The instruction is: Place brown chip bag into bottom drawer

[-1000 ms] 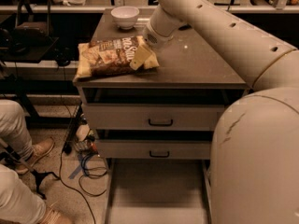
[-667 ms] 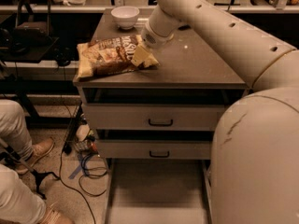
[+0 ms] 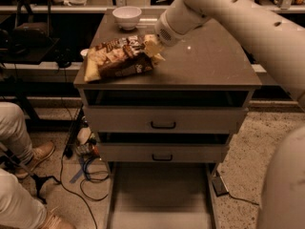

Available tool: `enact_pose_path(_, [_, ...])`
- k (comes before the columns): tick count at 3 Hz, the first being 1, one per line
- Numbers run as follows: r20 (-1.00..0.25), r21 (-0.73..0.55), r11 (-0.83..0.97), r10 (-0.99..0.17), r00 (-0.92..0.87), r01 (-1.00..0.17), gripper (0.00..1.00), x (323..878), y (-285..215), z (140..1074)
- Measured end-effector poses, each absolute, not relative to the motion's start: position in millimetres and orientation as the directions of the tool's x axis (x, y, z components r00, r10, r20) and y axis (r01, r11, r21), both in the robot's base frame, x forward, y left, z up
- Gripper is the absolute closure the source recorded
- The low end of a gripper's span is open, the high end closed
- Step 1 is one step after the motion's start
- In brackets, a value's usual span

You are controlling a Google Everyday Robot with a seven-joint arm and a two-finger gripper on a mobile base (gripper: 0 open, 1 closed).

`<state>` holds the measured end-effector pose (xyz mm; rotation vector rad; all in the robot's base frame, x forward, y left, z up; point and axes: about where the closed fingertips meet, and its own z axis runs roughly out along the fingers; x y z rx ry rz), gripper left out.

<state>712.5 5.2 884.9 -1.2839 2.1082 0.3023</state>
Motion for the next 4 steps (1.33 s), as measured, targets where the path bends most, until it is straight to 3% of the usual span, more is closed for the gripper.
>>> enact_pose_path(2, [-0.676, -0.105, 0.632, -0.612, -0.411, -0.768, 1.0, 635.2, -88.0, 934.3])
enact_pose_path(4, [-0.637, -0.065, 0.609, -0.635, -0.437, -0.791, 1.0, 610.4, -97.8, 920.3])
